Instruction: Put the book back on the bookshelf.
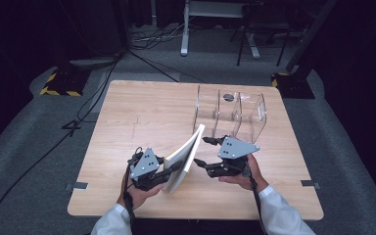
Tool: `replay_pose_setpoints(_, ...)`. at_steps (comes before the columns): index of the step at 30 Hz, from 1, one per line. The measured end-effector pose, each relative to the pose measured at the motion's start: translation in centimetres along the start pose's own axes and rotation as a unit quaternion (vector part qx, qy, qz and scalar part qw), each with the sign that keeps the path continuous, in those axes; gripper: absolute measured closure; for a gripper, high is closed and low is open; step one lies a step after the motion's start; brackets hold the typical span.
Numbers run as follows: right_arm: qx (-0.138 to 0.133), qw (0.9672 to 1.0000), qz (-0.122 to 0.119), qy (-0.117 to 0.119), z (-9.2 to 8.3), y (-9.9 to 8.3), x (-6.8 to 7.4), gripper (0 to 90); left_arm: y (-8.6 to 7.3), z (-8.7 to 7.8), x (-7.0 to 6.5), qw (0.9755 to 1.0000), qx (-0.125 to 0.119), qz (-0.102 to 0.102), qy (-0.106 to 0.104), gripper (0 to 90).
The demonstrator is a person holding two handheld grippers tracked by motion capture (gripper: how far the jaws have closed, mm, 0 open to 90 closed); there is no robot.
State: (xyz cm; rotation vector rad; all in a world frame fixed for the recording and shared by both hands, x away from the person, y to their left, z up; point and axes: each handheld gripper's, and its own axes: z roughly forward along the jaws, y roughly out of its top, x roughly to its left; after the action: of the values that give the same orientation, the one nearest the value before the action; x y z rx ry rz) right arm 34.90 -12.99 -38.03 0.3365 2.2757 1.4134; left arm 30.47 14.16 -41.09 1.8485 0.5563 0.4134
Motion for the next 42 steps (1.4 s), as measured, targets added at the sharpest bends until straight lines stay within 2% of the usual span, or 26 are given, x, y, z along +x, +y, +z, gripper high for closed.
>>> replay_pose_setpoints(4,0.001,1.0000,-0.004,0.004,0.8,0.5,0.6,29.7,-0.5,-1.5,-0.1,0.9998,0.017,0.005,0.008,57.4)
replay_pose_setpoints(6,0.002,0.9999,-0.010,0.005,1.1,0.6,1.0,29.7,-0.9,-2.0,-0.1,0.9996,0.028,0.002,-0.004,51.5)
replay_pose_setpoints(7,0.004,0.9999,-0.010,0.007,1.2,0.5,1.1,29.7,-1.1,-2.1,-0.2,0.9991,0.040,0.002,-0.011,45.2)
replay_pose_setpoints(8,0.006,0.9999,-0.010,0.008,1.3,0.5,1.2,29.4,-1.3,-2.2,-0.4,0.9986,0.051,0.007,-0.010,40.4)
replay_pose_setpoints(9,0.006,0.9999,-0.009,0.009,1.4,0.4,1.2,29.3,-1.5,-2.2,-0.6,0.9982,0.059,0.011,-0.010,39.4)
replay_pose_setpoints(10,0.006,0.9999,-0.007,0.009,1.5,0.4,1.2,29.3,-1.8,-2.2,-0.8,0.9977,0.066,0.005,-0.019,37.2)
replay_pose_setpoints(11,0.006,0.9999,-0.006,0.008,1.6,0.3,1.2,29.5,-2.0,-2.0,-0.9,0.9973,0.070,0.002,-0.023,29.2)
replay_pose_setpoints(12,0.006,0.9999,-0.006,0.008,1.6,0.3,1.2,29.5,-2.0,-2.0,-0.9,0.9973,0.070,0.002,-0.023,27.0)
replay_pose_setpoints(14,0.012,0.9998,-0.012,0.009,2.0,0.3,1.5,29.6,-2.3,-1.5,-1.5,0.9963,0.082,0.007,-0.026,25.1)
replay_pose_setpoints(17,0.012,0.9998,-0.017,0.008,2.4,0.3,1.8,29.8,-2.6,-0.5,-2.0,0.9967,0.078,0.002,-0.021,22.9)
replay_pose_setpoints(19,0.013,0.9997,-0.019,0.006,2.7,0.2,1.9,30.0,-2.7,0.2,-2.3,0.9965,0.083,-0.002,-0.016,24.9)
replay_pose_setpoints(20,0.013,0.9997,-0.019,0.005,2.8,0.2,2.0,29.9,-2.7,0.6,-2.6,0.9962,0.087,-0.002,0.003,26.8)
replay_pose_setpoints(22,0.015,0.9997,-0.022,0.002,3.1,0.1,2.0,29.1,-2.8,1.0,-2.4,0.9960,0.087,-0.011,0.021,34.2)
replay_pose_setpoints(24,0.013,0.9998,-0.016,0.005,3.3,-0.1,1.8,28.3,-2.9,1.1,-2.1,0.9960,0.081,-0.022,0.032,45.9)
replay_pose_setpoints(25,0.013,0.9998,-0.012,0.005,3.4,-0.2,1.7,28.2,-3.0,1.0,-1.9,0.9960,0.078,-0.029,0.033,53.0)
replay_pose_setpoints(27,0.016,0.9998,-0.007,-0.002,3.3,-0.4,1.5,28.2,-3.2,0.9,-1.7,0.9964,0.075,-0.028,0.027,57.6)
replay_pose_setpoints(29,0.015,0.9999,-0.001,-0.001,3.2,-0.7,1.3,27.9,-3.3,0.5,-1.5,0.9964,0.075,-0.029,0.029,66.2)
replay_pose_setpoints(31,0.009,0.9999,-0.003,-0.012,2.8,-0.9,1.1,27.9,-3.5,-0.2,-0.9,0.9968,0.074,-0.029,0.012,72.7)
replay_pose_setpoints(33,0.001,0.9998,-0.002,-0.017,2.3,-1.3,0.8,28.9,-3.7,-0.7,-0.5,0.9971,0.072,-0.023,-0.009,73.9)
replay_pose_setpoints(36,0.001,0.9999,0.010,-0.009,1.4,-2.1,-0.2,27.7,-4.0,-1.4,-0.4,0.9965,0.072,-0.005,-0.042,74.7)
replay_pose_setpoints(37,0.003,0.9999,0.014,-0.002,1.2,-2.5,-0.6,23.9,-4.1,-1.6,-0.4,0.9960,0.071,0.003,-0.055,74.6)
replay_pose_setpoints(40,0.003,0.9987,0.025,0.045,0.7,-3.3,-1.4,23.7,-4.0,-1.7,-0.4,0.9935,0.075,0.020,-0.084,74.5)
replay_pose_setpoints(41,0.007,0.9977,0.021,0.064,0.7,-3.5,-1.6,23.5,-4.0,-1.7,-0.4,0.9932,0.073,0.018,-0.088,74.3)
replay_pose_setpoints(42,0.009,0.9971,0.017,0.074,0.7,-3.6,-1.6,23.3,-4.0,-1.6,-0.2,0.9925,0.074,0.022,-0.095,74.2)
